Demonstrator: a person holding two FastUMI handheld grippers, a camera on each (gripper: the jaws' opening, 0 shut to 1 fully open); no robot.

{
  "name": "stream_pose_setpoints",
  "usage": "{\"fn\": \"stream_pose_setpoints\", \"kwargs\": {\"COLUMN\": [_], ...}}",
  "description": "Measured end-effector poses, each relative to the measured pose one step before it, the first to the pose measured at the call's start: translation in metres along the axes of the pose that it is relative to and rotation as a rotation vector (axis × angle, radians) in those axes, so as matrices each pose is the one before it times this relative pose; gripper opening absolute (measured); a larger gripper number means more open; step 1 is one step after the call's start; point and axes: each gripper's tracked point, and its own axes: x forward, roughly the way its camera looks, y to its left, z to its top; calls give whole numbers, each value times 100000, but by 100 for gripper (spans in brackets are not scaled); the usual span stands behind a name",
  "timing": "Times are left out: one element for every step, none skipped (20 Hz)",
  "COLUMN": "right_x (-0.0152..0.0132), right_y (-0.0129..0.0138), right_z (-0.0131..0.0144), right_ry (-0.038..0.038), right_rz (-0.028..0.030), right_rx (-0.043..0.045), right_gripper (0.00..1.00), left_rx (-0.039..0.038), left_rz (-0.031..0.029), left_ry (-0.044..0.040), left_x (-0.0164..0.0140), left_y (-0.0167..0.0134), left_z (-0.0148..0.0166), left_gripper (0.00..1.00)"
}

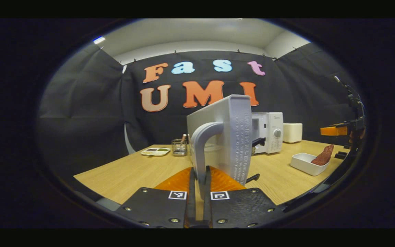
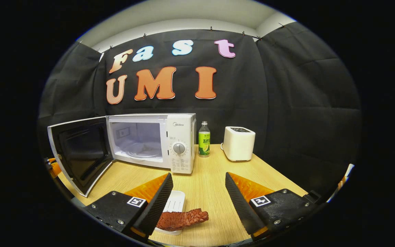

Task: Open the microwave oven with the left hand, put the food in, and close the microwave oven.

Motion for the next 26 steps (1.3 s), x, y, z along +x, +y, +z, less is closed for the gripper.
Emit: {"fn": "stream_pose_setpoints", "kwargs": {"right_x": [148,67,35,49,69,-30,-67,-97,-66,-54,-2,16,-101,-62,-146,-85,42,36,-35,129,-194,-282,-117,1,143,39], "right_y": [3,-40,-18,-198,-213,-191,-188,-170,-227,-152,-233,-72,31,99,284,127,63,14,-153,-82,163,510,427,59,2,169], "right_z": [-91,-76,-246,-188,-353,-322,-347,-269,-427,-362,-435,-527,-545,-534,-565,-481,-548,-619,-845,-849,-561,-230,-179,-192,-200,-45], "right_ry": [278,396,443,513,848,1010,1126,1011,1225,989,1400,1508,1387,1586,1623,1504,1653,1809,2507,2903,1762,738,1303,926,732,446], "right_rz": [-56,-456,-283,-758,-630,-605,-328,-168,-427,-301,-542,-28,0,868,1047,677,757,566,779,897,2394,3148,2523,1093,774,1148], "right_rx": [70,103,-119,-261,-374,-98,221,431,393,429,470,301,763,1005,1367,1481,1278,1694,2175,2986,4916,5687,4174,2466,1563,2175], "right_gripper": [95,95,95,95,95,95,95,95,95,95,95,95,95,95,95,95,94,92,88,86,80,74,66,62,57,55], "left_rx": [-1516,-1085,-68,-571,-1305,-332,-78,717,25,246,195,424,305,952,582,-164,-628,-14,738,734,0,-874,-1603,-1477,-529,261], "left_rz": [-591,-629,-319,-187,-956,-383,465,1372,404,1426,1925,1942,1762,1827,2234,1169,632,402,1395,1175,1030,586,-120,24,1193,2152], "left_ry": [561,79,-549,111,64,-431,-664,-110,509,-174,23,519,-115,-275,-222,567,570,425,206,-188,-405,-341,-366,-13,46,-34], "left_x": [-48,-67,-166,-92,-51,-137,-292,-202,-242,-306,-252,-190,-293,-310,-121,23,-135,-112,24,-196,-229,-199,-147,-137,70,79], "left_y": [613,660,851,781,647,613,828,1096,635,857,987,932,792,714,902,650,323,259,483,666,521,381,273,256,578,812], "left_z": [-260,-221,-6,-88,-92,53,142,135,-297,49,43,-12,-12,149,39,-150,-240,-60,26,163,142,82,133,150,-29,66], "left_gripper": [8,10,10,7,10,10,14,18,25,36,36,41,40,43,42,42,43,43,44,46,45,46,44,44,46,47]}}
